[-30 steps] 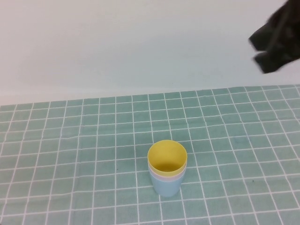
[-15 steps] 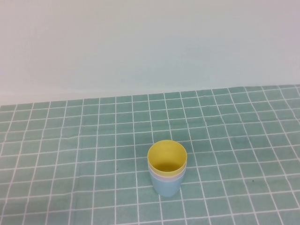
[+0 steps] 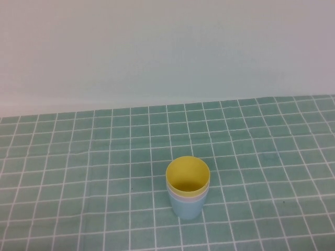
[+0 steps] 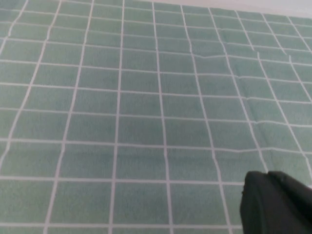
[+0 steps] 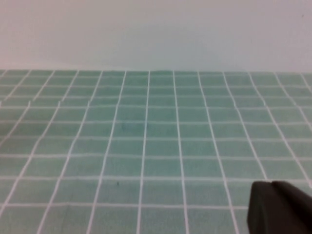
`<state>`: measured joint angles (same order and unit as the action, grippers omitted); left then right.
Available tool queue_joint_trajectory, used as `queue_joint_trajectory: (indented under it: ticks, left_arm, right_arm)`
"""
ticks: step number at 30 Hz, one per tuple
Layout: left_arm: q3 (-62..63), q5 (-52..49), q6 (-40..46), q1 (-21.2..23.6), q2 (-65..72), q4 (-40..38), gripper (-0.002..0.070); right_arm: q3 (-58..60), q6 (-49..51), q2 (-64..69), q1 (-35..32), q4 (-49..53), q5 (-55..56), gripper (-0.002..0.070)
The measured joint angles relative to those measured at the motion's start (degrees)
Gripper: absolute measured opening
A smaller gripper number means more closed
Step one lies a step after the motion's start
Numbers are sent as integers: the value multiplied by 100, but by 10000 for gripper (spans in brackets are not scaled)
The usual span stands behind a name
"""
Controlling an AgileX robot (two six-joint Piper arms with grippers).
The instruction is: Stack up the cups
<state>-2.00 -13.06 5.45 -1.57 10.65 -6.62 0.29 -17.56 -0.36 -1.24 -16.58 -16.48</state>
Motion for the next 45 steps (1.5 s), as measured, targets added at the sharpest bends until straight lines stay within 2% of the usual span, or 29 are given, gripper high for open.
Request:
queue_joint_trajectory:
  ticks: [7,27,45]
  left_arm:
    - [0,-457,0,-13,-1252,102,-1]
    - [10,-465,0,51,-1242,169,-1]
    - [10,-465,30,51,-1217,169,-1]
  right_arm:
    - [139,-12,-29,56,0,-23,-1]
    - [139,-291,-33,197,41,-143,-1]
    - [128,581,-33,197,944,-302,-1]
